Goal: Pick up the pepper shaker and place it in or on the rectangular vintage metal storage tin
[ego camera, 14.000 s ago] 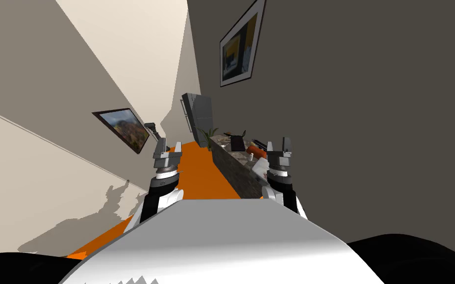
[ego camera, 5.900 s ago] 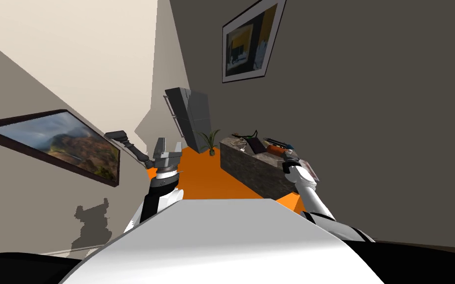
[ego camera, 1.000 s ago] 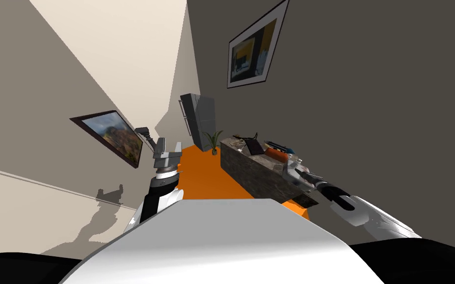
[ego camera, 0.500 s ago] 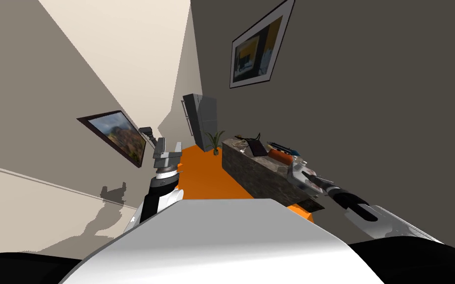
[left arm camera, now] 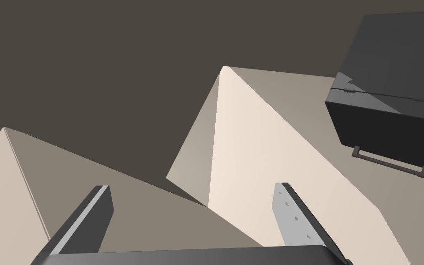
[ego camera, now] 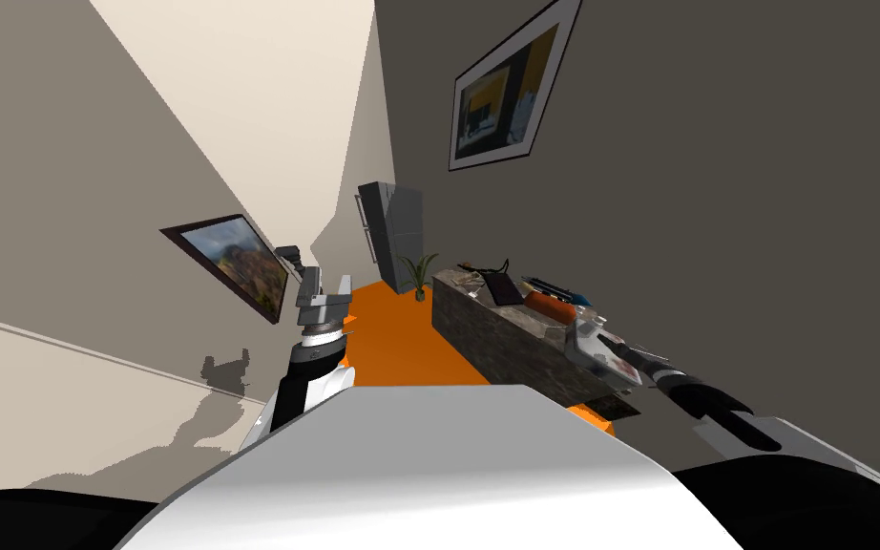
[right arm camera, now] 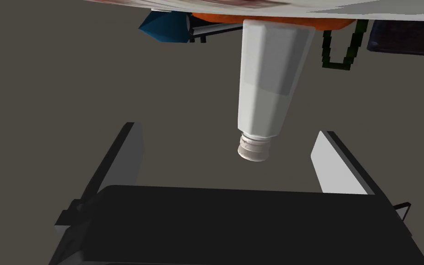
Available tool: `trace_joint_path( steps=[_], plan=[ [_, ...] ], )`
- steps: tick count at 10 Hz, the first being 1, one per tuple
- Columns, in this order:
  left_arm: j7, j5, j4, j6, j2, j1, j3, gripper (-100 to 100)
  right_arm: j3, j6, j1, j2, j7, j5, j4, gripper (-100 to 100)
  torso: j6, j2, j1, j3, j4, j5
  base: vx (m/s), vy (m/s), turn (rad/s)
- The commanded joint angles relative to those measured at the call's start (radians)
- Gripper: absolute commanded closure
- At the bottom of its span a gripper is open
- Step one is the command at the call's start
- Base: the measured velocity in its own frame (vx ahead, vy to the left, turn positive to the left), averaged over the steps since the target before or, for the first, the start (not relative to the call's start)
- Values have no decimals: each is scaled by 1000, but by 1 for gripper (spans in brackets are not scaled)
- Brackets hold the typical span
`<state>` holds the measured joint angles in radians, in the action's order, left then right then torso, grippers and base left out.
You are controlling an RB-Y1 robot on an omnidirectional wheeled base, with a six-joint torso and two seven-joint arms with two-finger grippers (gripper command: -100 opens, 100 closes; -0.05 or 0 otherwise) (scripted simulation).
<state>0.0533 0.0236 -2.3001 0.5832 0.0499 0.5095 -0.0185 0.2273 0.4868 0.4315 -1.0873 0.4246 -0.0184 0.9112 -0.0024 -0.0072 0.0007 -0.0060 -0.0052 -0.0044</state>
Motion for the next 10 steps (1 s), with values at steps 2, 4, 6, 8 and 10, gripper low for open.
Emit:
trace_joint_path(
  steps=[2, 4, 6, 8, 10],
  plan=[
    [0, 0, 0, 0, 0, 0, 0, 0, 12, 10, 53, 0, 22, -80, 16, -100, 0, 1, -1, 0, 0, 0, 31, 22, -15],
    [0, 0, 0, 0, 0, 0, 0, 0, 22, 62, 101, -43, 71, -137, -33, -100, 0, 4, -4, 2, 1, -1, 31, 27, 76],
    [0, 0, 0, 0, 0, 0, 0, 0, 22, 86, 125, -43, 92, -203, -33, -100, 0, -1, 0, 0, 0, 0, 61, 45, 35],
    [0, 0, 0, 0, 0, 0, 0, 0, 22, 86, 125, -43, 92, -249, -33, -100, 0, 3, -3, 2, 1, -1, -1, 4, -3],
    [0, 0, 0, 0, 0, 0, 0, 0, 32, 156, 195, -85, 161, -314, -82, -100, -1, 1, -1, 1, 0, 0, 72, 63, 116]
  ],
)
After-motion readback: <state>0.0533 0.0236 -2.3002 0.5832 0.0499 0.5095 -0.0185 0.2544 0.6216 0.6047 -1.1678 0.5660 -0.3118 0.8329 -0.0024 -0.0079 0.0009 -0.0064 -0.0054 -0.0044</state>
